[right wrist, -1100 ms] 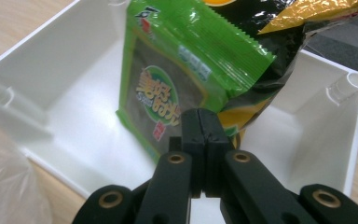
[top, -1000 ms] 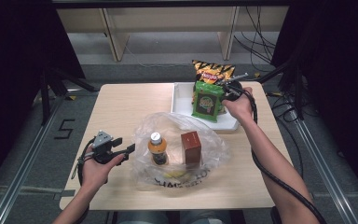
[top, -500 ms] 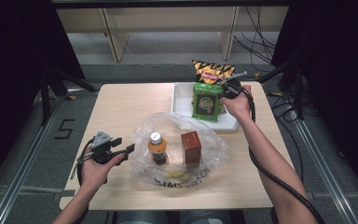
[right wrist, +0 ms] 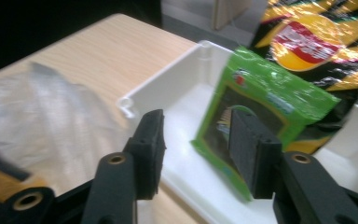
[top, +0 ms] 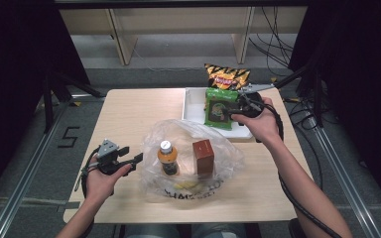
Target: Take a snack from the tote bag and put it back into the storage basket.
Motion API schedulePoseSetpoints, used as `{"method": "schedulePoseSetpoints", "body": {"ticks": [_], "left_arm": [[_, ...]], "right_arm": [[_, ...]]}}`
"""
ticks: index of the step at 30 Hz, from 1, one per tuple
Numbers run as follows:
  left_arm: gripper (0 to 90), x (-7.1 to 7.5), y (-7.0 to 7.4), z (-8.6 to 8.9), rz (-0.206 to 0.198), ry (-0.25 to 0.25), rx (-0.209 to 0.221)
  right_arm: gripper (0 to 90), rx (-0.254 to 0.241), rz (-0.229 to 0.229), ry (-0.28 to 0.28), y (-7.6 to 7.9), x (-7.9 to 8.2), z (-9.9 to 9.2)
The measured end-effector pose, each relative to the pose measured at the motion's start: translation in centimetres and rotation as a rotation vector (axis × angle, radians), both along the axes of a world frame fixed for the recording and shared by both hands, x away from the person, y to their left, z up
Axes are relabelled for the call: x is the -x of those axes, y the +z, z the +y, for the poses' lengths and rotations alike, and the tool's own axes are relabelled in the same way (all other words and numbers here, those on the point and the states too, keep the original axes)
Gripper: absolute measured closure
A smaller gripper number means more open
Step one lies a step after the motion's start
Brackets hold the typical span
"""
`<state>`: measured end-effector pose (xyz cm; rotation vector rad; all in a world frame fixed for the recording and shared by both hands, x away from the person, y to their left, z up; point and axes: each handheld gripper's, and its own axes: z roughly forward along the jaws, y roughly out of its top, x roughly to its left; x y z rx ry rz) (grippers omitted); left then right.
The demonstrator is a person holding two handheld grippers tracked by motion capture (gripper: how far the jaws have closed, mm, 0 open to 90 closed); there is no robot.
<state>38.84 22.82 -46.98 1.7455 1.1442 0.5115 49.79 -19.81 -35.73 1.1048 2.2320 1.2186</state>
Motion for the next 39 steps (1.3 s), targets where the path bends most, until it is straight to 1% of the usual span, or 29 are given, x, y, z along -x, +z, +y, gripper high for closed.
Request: {"method": "schedulePoseSetpoints", "body": {"ticks": [1, 3, 6, 7, 8, 9, 11, 13, 16, 17, 18, 19, 20, 21, 22, 23, 24, 27, 29, 30, 31, 32, 33, 34, 35, 36, 37, 38, 39], "left_arm": [[34.4, 0.0, 0.0, -0.1, 0.005, 0.004, 0.009], [34.4, 0.0, 0.0, -0.1, 0.005, 0.004, 0.009], [34.4, 0.0, 0.0, -0.1, 0.005, 0.005, 0.011], [34.4, 0.0, -0.1, -0.1, 0.006, 0.005, 0.009], [34.4, 0.0, -0.1, -0.1, 0.007, 0.005, 0.009], [34.4, 0.0, -0.1, -0.1, 0.003, 0.0, 0.001], [34.4, 0.0, -0.1, -0.1, 0.002, 0.0, 0.0], [34.3, 0.1, 0.0, -0.2, 0.002, 0.001, -0.001], [34.4, 0.0, 0.0, -0.2, 0.003, 0.002, -0.001], [34.4, 0.0, 0.0, -0.2, 0.004, 0.002, 0.0], [34.3, 0.0, 0.0, -0.1, 0.003, 0.001, 0.0], [34.4, 0.0, 0.0, -0.1, 0.003, 0.001, 0.0], [34.4, 0.0, 0.0, -0.1, 0.003, 0.001, 0.0], [34.4, 0.0, 0.0, -0.2, 0.004, 0.001, 0.0], [34.4, 0.0, 0.0, -0.2, 0.003, 0.002, -0.001], [34.4, 0.1, 0.0, -0.2, 0.002, 0.001, -0.002], [34.4, 0.1, 0.0, -0.2, 0.002, 0.001, -0.002], [34.3, 0.0, 0.0, -0.1, -0.001, -0.001, 0.0], [34.3, 0.0, 0.0, -0.1, 0.001, 0.002, -0.001], [34.4, 0.0, 0.0, -0.1, 0.004, 0.002, 0.002], [34.3, 0.0, 0.0, -0.1, 0.004, 0.001, 0.001], [34.3, 0.0, -0.1, -0.1, 0.004, 0.0, 0.001], [34.3, 0.0, 0.0, -0.1, 0.005, 0.0, 0.0], [34.3, 0.0, 0.0, -0.1, 0.005, 0.0, 0.001], [34.3, 0.0, 0.0, -0.1, 0.005, 0.0, 0.0], [34.3, 0.0, 0.0, -0.1, 0.005, 0.0, 0.0], [34.3, 0.0, 0.0, -0.1, 0.006, 0.0, 0.001], [34.3, 0.0, 0.0, -0.1, 0.006, 0.0, 0.0], [34.3, 0.0, 0.0, -0.1, 0.006, 0.0, 0.001]], "right_arm": [[53.7, -0.016, -0.007, 0.012, 0.1, 0.5, 0.0], [51.2, -0.023, -0.009, 0.036, 0.2, 1.5, 0.0], [49.1, -0.065, -0.048, 0.088, 0.1, 3.2, 0.2], [48.5, -0.074, -0.033, 0.111, 0.2, 3.8, 0.2], [47.7, -0.097, -0.031, 0.131, 0.2, 4.3, 0.3], [46.2, -0.108, -0.043, 0.165, 0.1, 4.6, 0.1], [45.3, -0.133, -0.048, 0.198, 0.0, 5.3, -0.2], [44.4, -0.169, -0.035, 0.231, -0.3, 5.8, -0.3], [43.6, -0.187, -0.038, 0.276, -0.4, 6.7, -0.5], [42.4, -0.188, -0.058, 0.312, -0.3, 6.7, -0.5], [41.3, -0.205, -0.059, 0.324, -0.3, 7.1, -0.4], [39.2, -0.207, -0.08, 0.352, -0.3, 7.2, -0.4], [36.7, -0.233, -0.065, 0.378, -0.4, 7.4, -0.2], [34.8, -0.218, -0.076, 0.412, -0.4, 7.5, -0.2], [34.0, -0.231, -0.067, 0.438, -0.6, 7.6, 0.0], [33.6, -0.224, -0.08, 0.456, -0.7, 7.7, 0.0], [33.3, -0.232, -0.069, 0.482, -0.9, 7.7, 0.2], [33.5, -0.257, -0.08, 0.518, -1.2, 7.8, 0.7], [33.5, -0.269, -0.059, 0.565, -1.3, 7.8, 1.0], [33.4, -0.269, -0.079, 0.572, -1.4, 7.8, 1.1], [32.9, -0.269, -0.045, 0.599, -1.3, 7.9, 1.2], [32.7, -0.263, -0.043, 0.6, -1.3, 8.0, 1.2], [32.7, -0.266, -0.027, 0.608, -1.3, 8.0, 1.3], [32.7, -0.267, -0.061, 0.625, -1.4, 7.8, 1.4], [32.6, -0.263, -0.078, 0.636, -1.4, 7.7, 1.5], [32.6, -0.268, -0.068, 0.626, -1.4, 7.8, 1.6], [32.2, -0.268, -0.072, 0.627, -1.4, 7.8, 1.6], [31.2, -0.273, -0.057, 0.637, -1.4, 7.8, 1.6], [30.2, -0.27, -0.056, 0.637, -1.4, 7.8, 1.6]]}}
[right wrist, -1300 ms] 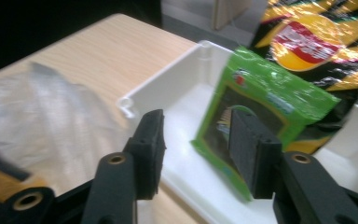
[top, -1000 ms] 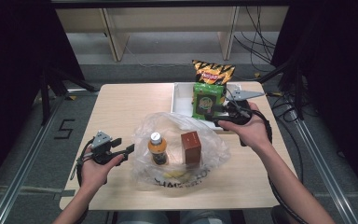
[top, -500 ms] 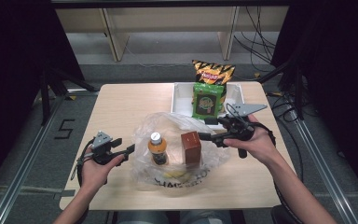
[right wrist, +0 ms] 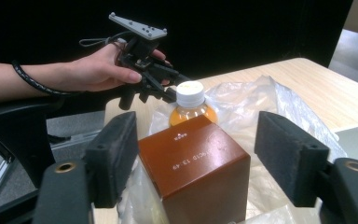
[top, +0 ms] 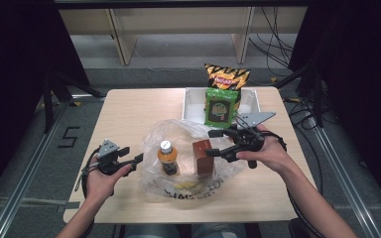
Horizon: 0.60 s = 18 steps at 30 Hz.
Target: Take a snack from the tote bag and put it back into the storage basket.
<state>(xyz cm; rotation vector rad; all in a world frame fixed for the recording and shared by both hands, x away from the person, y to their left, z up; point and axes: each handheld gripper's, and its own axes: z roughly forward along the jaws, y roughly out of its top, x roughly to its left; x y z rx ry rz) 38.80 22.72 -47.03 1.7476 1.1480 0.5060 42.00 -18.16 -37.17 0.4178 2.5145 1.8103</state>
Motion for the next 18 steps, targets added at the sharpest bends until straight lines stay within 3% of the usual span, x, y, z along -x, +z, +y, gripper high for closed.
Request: {"method": "schedulePoseSetpoints", "body": {"ticks": [2, 4, 5, 9, 12, 14, 18], "left_arm": [[34.3, 0.0, 0.0, -0.01, 0.001, -0.001, -0.001], [34.3, 0.0, -0.01, -0.01, 0.002, 0.0, -0.001], [34.3, 0.0, -0.01, 0.0, 0.002, 0.0, -0.001], [34.3, -0.01, -0.02, 0.01, 0.002, 0.0, -0.002], [34.3, -0.02, -0.04, 0.0, 0.003, -0.001, -0.002], [34.3, -0.03, -0.05, 0.0, 0.003, -0.002, -0.005], [34.3, -0.07, -0.09, 0.01, 0.002, -0.005, -0.005]], "right_arm": [[30.2, 0.0, -0.028, 0.007, -0.04, -0.32, 0.04], [30.2, -0.022, -0.017, -0.009, -0.16, -0.31, 0.22], [30.1, -0.002, -0.016, 0.016, -0.14, -0.48, 0.12], [30.0, 0.013, -0.037, 0.029, -0.37, -0.65, 0.28], [30.0, 0.011, -0.015, 0.045, -0.48, -0.66, 0.38], [30.0, 0.013, -0.035, 0.047, -0.61, -0.78, 0.47], [30.0, 0.023, -0.023, 0.05, -0.95, -0.81, 0.63]]}}
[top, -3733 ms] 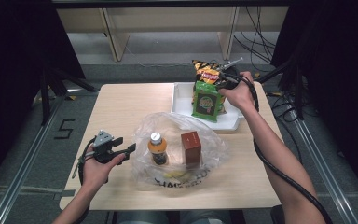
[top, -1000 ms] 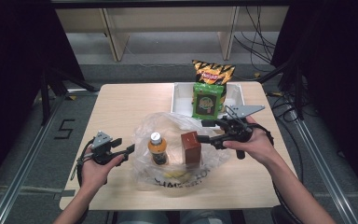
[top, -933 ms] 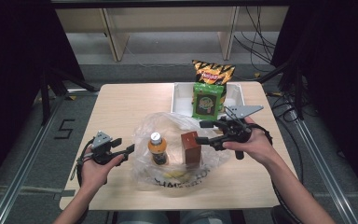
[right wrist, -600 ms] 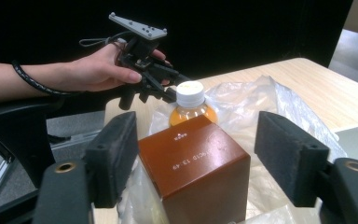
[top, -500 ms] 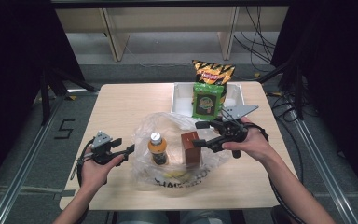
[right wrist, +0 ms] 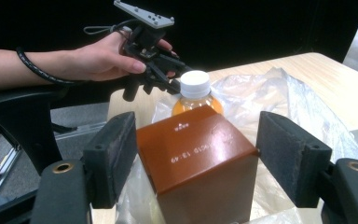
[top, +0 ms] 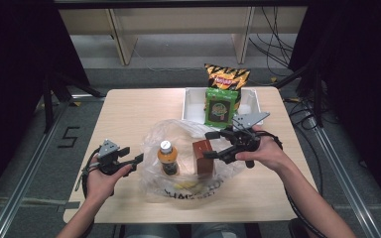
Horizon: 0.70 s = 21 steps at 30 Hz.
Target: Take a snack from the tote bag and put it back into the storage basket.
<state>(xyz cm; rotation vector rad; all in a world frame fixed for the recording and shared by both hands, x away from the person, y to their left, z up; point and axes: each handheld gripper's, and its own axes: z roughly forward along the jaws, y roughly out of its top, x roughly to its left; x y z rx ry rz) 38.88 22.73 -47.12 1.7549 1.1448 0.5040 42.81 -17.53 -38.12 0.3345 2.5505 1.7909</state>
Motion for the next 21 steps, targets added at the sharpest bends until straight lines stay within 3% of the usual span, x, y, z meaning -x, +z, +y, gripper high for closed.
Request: {"method": "schedulePoseSetpoints", "body": {"ticks": [3, 5, 10, 11, 12, 13, 16, 17, 18, 20, 21], "left_arm": [[34.3, 0.0, 0.0, 0.0, 0.0, -0.001, 0.001], [34.2, 0.0, 0.0, 0.0, 0.0, -0.001, 0.001], [34.2, 0.0, -0.1, -0.1, 0.005, 0.002, 0.009], [34.2, 0.0, -0.1, -0.1, 0.005, 0.002, 0.009], [34.2, 0.0, -0.1, -0.1, 0.005, 0.002, 0.01], [34.2, 0.0, -0.1, -0.1, 0.006, 0.002, 0.009], [34.2, 0.0, -0.1, -0.1, 0.007, 0.003, 0.004], [34.2, 0.0, 0.0, -0.1, 0.005, 0.001, 0.001], [34.2, 0.0, 0.0, -0.1, 0.005, 0.001, 0.0], [34.2, 0.0, -0.1, -0.1, 0.006, 0.001, 0.001], [34.2, 0.0, -0.1, -0.1, 0.007, 0.0, -0.001]], "right_arm": [[29.9, 0.011, -0.009, 0.011, -0.1, -0.2, 0.0], [29.6, 0.011, 0.029, 0.001, -0.3, 0.1, 0.1], [28.4, 0.034, -0.007, 0.023, -0.6, -0.2, 0.2], [28.3, 0.03, 0.017, 0.027, -0.7, 0.0, 0.4], [28.1, 0.037, -0.014, 0.023, -0.8, -0.2, 0.4], [28.0, 0.04, 0.021, 0.03, -0.8, 0.0, 0.4], [27.5, 0.051, 0.025, 0.026, -1.0, 0.0, 0.6], [27.5, 0.034, 0.003, 0.028, -1.2, -0.1, 0.8], [27.4, 0.058, 0.016, 0.031, -1.2, -0.1, 0.7], [27.4, 0.059, -0.014, 0.027, -1.4, -0.2, 0.9], [27.4, 0.071, 0.002, 0.035, -1.5, -0.2, 0.9]]}}
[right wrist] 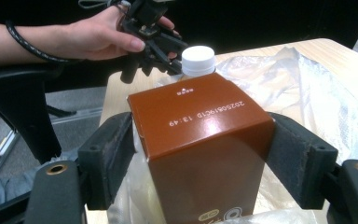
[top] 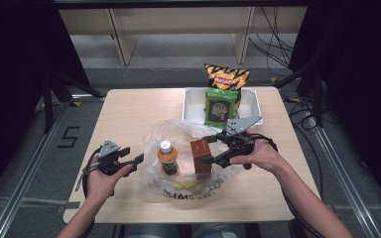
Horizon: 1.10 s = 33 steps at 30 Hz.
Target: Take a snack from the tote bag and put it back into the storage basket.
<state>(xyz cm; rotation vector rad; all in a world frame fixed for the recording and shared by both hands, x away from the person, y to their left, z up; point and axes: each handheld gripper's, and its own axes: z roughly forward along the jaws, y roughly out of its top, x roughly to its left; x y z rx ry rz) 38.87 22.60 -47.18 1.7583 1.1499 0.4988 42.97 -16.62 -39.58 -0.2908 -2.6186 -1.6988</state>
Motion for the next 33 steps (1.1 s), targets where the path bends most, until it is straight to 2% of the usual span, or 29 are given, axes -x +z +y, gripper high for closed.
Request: {"method": "schedulePoseSetpoints", "body": {"ticks": [1, 2, 3, 4, 5, 8, 9, 10, 11, 15, 18, 23, 26, 27, 28, 29, 31, 32, 33], "left_arm": [[34.2, 0.0, 0.0, -0.01, 0.001, 0.0, 0.0], [34.2, 0.0, 0.0, -0.02, 0.001, 0.0, 0.0], [34.2, 0.01, 0.0, -0.03, 0.002, 0.0, 0.0], [34.2, 0.02, 0.0, -0.03, 0.001, 0.0, 0.0], [34.2, 0.02, -0.01, -0.03, 0.001, 0.0, 0.0], [34.2, 0.0, -0.03, -0.01, 0.003, -0.002, -0.002], [34.2, 0.0, -0.03, -0.01, 0.003, -0.001, -0.002], [34.2, 0.0, -0.03, 0.0, 0.003, -0.001, -0.002], [34.2, 0.0, -0.03, 0.0, 0.003, -0.002, -0.003], [34.2, 0.01, -0.02, 0.0, 0.003, -0.001, -0.002], [34.2, 0.02, -0.01, 0.0, 0.001, -0.001, 0.0], [34.2, 0.01, -0.03, -0.03, 0.002, 0.0, 0.0], [34.2, 0.02, 0.0, -0.05, 0.0, 0.0, 0.0], [34.2, 0.02, 0.0, -0.04, 0.0, -0.001, 0.0], [34.2, 0.03, 0.0, -0.03, 0.001, 0.001, 0.0], [34.2, 0.01, -0.01, -0.02, 0.001, 0.0, 0.001], [34.2, 0.01, -0.01, 0.0, 0.001, 0.0, -0.001], [34.2, 0.0, -0.02, 0.0, 0.001, 0.0, -0.001], [34.2, 0.01, -0.01, -0.02, 0.001, 0.0, -0.001]], "right_arm": [[27.4, -0.01, -0.024, -0.006, -0.14, -0.03, 0.16], [27.4, 0.007, -0.002, 0.005, -0.11, 0.03, 0.14], [27.4, 0.008, -0.02, 0.003, -0.2, -0.02, 0.22], [27.4, 0.002, 0.001, 0.003, -0.3, 0.17, 0.37], [27.4, 0.017, -0.01, 0.011, -0.3, 0.06, 0.35], [27.7, 0.014, -0.025, 0.015, -0.49, -0.03, 0.51], [28.1, 0.027, -0.009, 0.017, -0.48, 0.07, 0.48], [28.9, 0.017, -0.024, 0.019, -0.65, 0.07, 0.66], [30.0, 0.032, -0.031, 0.033, -0.63, -0.02, 0.61], [36.2, 0.035, -0.038, 0.035, -0.81, 0.04, 0.71], [37.8, 0.012, -0.047, 0.003, -0.94, 0.03, 0.65], [38.4, 0.006, -0.057, -0.012, -0.92, 0.11, 0.47], [38.4, 0.027, -0.047, -0.021, -0.73, 0.18, 0.22], [38.4, 0.021, -0.065, -0.019, -0.72, 0.1, 0.21], [38.4, 0.016, -0.039, -0.037, -0.72, 0.32, 0.19], [38.5, 0.006, -0.045, -0.043, -0.74, 0.28, 0.18], [38.5, 0.024, -0.058, -0.053, -0.58, 0.21, -0.08], [38.5, 0.014, -0.035, -0.054, -0.51, 0.37, -0.11], [38.5, -0.005, -0.038, -0.065, -0.55, 0.39, -0.02]]}}
